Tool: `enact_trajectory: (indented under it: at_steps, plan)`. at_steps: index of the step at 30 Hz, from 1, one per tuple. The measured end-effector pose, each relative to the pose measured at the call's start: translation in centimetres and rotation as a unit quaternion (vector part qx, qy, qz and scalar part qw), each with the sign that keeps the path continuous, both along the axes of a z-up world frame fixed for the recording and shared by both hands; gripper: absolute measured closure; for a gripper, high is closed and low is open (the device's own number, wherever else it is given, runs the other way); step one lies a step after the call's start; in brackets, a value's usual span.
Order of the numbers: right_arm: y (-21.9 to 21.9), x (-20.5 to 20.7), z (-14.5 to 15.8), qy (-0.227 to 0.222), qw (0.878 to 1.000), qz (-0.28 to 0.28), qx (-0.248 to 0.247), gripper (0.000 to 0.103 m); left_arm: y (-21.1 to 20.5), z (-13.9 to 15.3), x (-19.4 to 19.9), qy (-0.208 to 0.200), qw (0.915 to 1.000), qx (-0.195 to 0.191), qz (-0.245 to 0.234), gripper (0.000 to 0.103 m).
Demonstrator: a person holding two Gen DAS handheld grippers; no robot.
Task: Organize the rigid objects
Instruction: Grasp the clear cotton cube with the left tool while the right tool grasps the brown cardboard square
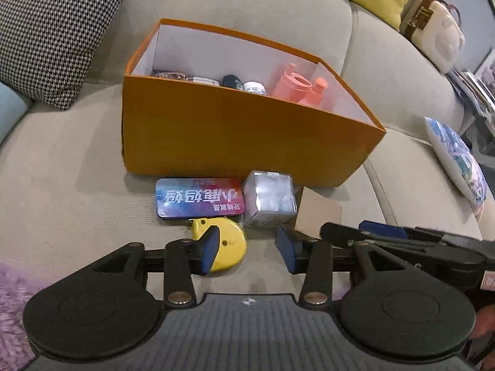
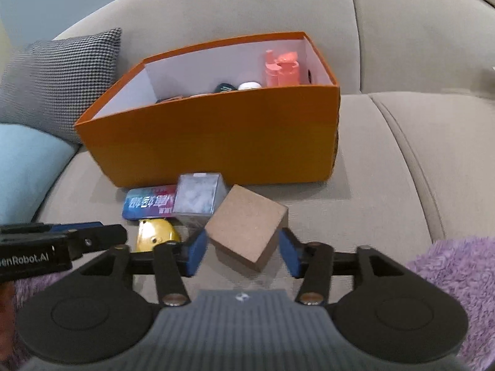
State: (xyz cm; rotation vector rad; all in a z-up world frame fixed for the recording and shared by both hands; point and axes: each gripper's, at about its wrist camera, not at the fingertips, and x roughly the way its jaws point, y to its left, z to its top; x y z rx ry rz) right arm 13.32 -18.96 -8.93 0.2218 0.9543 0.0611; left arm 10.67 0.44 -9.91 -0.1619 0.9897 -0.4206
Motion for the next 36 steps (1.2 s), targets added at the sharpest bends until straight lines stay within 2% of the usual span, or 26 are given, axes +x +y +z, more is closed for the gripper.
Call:
enact_trajectory:
  at_steps: [3,7,12,18,21,25,28,30,33,36]
  plan:
    - [0.1,0.8,-0.7,0.013,1.000,-0.009,0.011,0.030,-0.2,-0.6,0.5,0.007,0.9998,0.015,0.010,0.051]
    - [0.3,2.0,-2.1,0.043,0.998,-0.022,0.026,0.030,0.0,-1.3,1.2,0.019,0.9995,0.017,0.019,0.050]
    - [1.3,3.0,-3.6,0.062,0.998,-0.005,0.010,0.029,-0.5,-1.8,1.9,0.028,0.9994,0.016,0.014,0.050]
    - [1.2,3.4,-4.9,0.074,0.997,-0.019,0.010,0.029,-1.5,-1.8,2.2,0.019,0.9996,0.019,0.005,0.049]
    - [0.8,3.5,-5.0,0.065,0.997,-0.027,0.016,0.030,-1.8,-1.6,2.6,0.022,0.9997,0.010,0.006,0.042]
    - [0.1,2.6,-4.4,0.055,0.997,-0.039,-0.029,0.033,-2.5,-1.5,3.1,0.022,0.9997,0.005,0.007,0.037]
    - [-1.6,2.2,-4.6,0.066,0.996,-0.060,-0.016,0.034,-3.5,-1.6,3.6,0.029,0.9995,0.000,0.008,0.029]
    - [-2.5,1.9,-4.5,0.071,0.995,-0.069,-0.011,0.035,-4.4,-1.8,4.0,0.034,0.9994,0.001,0.005,0.028]
    - [-3.1,1.8,-4.1,0.080,0.995,-0.067,0.007,0.036,-5.8,-2.1,4.7,0.042,0.9988,0.024,0.009,0.027]
    - [-3.7,1.6,-3.3,0.078,0.994,-0.073,0.023,0.035,-6.4,-2.3,5.4,0.053,0.9983,0.020,0.016,0.027]
